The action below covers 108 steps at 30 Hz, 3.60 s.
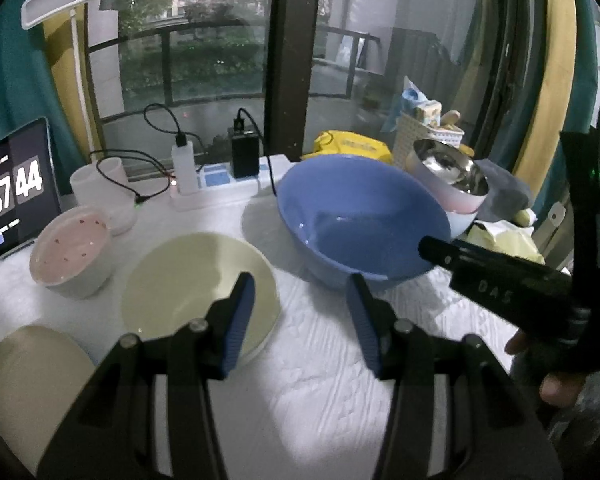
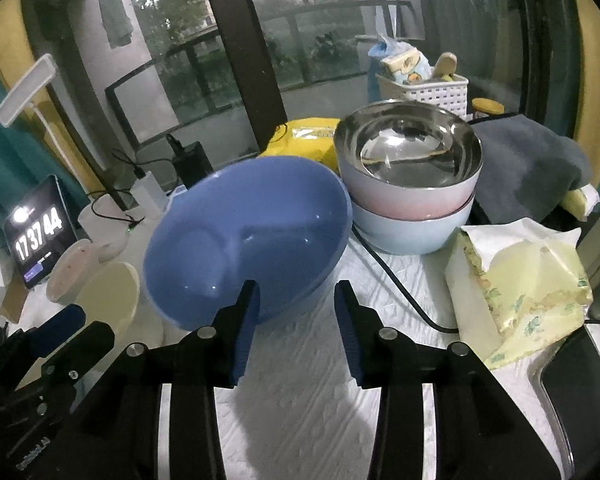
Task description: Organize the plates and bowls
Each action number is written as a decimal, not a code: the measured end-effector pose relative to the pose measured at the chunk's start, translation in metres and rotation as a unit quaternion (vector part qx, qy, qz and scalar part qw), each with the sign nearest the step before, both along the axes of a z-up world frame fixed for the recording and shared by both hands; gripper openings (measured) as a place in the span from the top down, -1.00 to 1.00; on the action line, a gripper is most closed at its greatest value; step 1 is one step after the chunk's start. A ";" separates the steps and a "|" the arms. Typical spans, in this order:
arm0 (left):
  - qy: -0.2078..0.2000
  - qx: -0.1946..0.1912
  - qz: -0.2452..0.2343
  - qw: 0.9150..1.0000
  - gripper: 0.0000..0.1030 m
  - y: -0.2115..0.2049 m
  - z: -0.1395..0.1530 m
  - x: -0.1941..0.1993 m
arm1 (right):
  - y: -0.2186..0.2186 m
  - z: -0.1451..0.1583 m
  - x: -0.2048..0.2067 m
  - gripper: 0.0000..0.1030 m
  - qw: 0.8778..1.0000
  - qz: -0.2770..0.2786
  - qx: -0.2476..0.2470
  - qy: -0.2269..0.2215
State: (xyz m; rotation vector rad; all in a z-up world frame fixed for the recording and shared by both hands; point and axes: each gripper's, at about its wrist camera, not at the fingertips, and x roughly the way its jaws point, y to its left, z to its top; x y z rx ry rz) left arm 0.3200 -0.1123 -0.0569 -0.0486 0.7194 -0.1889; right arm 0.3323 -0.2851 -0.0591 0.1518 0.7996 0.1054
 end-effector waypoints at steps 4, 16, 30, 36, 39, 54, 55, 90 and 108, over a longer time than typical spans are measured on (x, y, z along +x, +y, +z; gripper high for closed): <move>0.007 -0.007 0.000 1.000 0.04 -0.003 -0.005 0.006 | -0.003 -0.012 0.003 0.21 1.000 -0.003 0.001 0.018; 0.002 0.018 -0.015 1.000 0.05 -0.027 -0.019 0.017 | -0.025 -0.040 0.002 0.21 0.998 -0.022 0.009 0.056; -0.005 0.042 -0.017 0.999 0.42 -0.036 -0.028 0.020 | -0.026 -0.039 -0.007 0.64 0.999 -0.004 0.026 0.043; -0.009 0.042 -0.018 0.999 0.43 -0.036 -0.022 0.014 | -0.031 -0.029 -0.018 0.65 0.999 -0.002 0.028 0.031; -0.009 0.041 -0.019 0.999 0.43 -0.036 -0.021 0.008 | -0.032 -0.022 -0.025 0.65 0.999 -0.004 0.026 0.022; -0.023 0.025 -0.020 0.999 0.43 -0.029 -0.002 -0.035 | -0.027 0.007 -0.073 0.65 1.000 -0.001 0.028 -0.007; -0.023 0.024 -0.020 0.999 0.43 -0.028 -0.001 -0.038 | -0.027 0.009 -0.075 0.65 1.000 0.000 0.029 -0.009; -0.005 0.013 0.014 1.000 0.43 0.013 -0.013 -0.130 | 0.020 0.000 -0.149 0.61 0.999 0.035 0.024 0.014; 0.032 -0.006 0.042 0.999 0.42 0.049 -0.028 -0.144 | 0.063 -0.010 -0.156 0.35 0.997 0.062 0.017 0.049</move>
